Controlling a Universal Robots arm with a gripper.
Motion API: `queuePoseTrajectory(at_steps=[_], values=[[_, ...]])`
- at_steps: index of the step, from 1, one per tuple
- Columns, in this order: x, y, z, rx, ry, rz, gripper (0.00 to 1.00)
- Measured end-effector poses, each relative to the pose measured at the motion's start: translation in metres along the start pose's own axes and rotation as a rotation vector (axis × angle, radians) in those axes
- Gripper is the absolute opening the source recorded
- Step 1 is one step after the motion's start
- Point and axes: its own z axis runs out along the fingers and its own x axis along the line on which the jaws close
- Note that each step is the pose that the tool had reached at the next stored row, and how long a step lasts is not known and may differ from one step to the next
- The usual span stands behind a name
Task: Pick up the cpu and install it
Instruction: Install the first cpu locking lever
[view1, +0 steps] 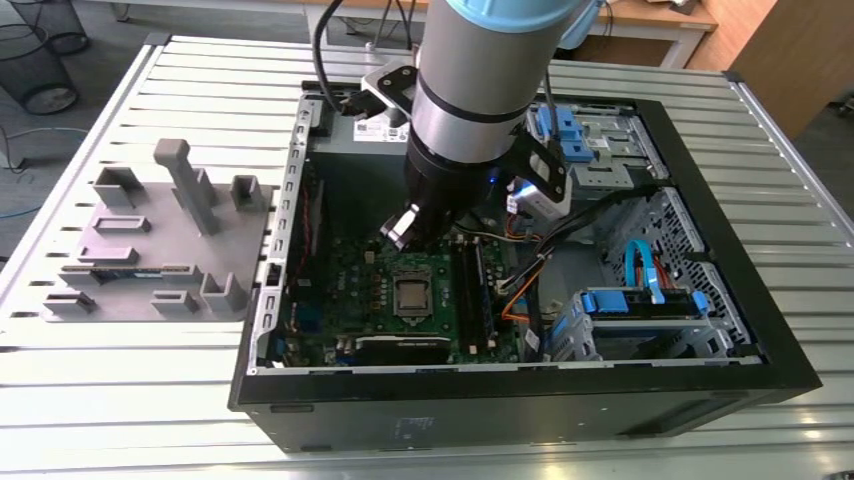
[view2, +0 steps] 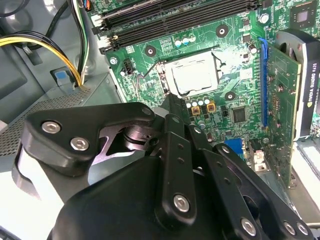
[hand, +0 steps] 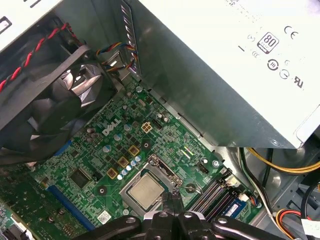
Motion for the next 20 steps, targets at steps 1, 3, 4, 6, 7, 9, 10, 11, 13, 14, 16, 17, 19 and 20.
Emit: queuePoseTrajectory(at_steps=[1,3,4,6,7,9,10,11,13,14,16,17,19,20], values=[[0.0,0.0,0.0,0.0,0.0,0.0,0.11],[0.0,0.0,0.0,0.0,0.0,0.0,0.11],[-0.0002,-0.0002,0.0,0.0,0.0001,0.0,0.11],[-0.0016,-0.0014,-0.0001,0.0,0.0001,0.0,0.11],[-0.0028,-0.0026,-0.0002,0.0,0.0001,0.0,0.11],[-0.0054,-0.005,-0.0002,-0.0001,0.0,0.0,0.11],[-0.0068,-0.0064,-0.0003,-0.0001,-0.0001,0.0,0.11],[-0.0079,-0.0075,-0.0003,0.0,0.0,0.0,0.11],[-0.0089,-0.0085,-0.0004,0.0,0.0001,0.0,0.11],[-0.0092,-0.0087,-0.0004,-0.0001,0.0001,-0.001,0.11],[-0.0095,-0.0089,-0.0004,-0.0012,-0.0004,-0.004,0.11],[-0.0097,-0.009,-0.0005,-0.0034,-0.002,-0.007,0.11],[-0.0098,-0.0091,-0.0005,-0.0106,-0.0081,-0.012,0.11],[-0.0099,-0.0091,-0.0005,-0.0132,-0.0103,-0.014,0.11]])
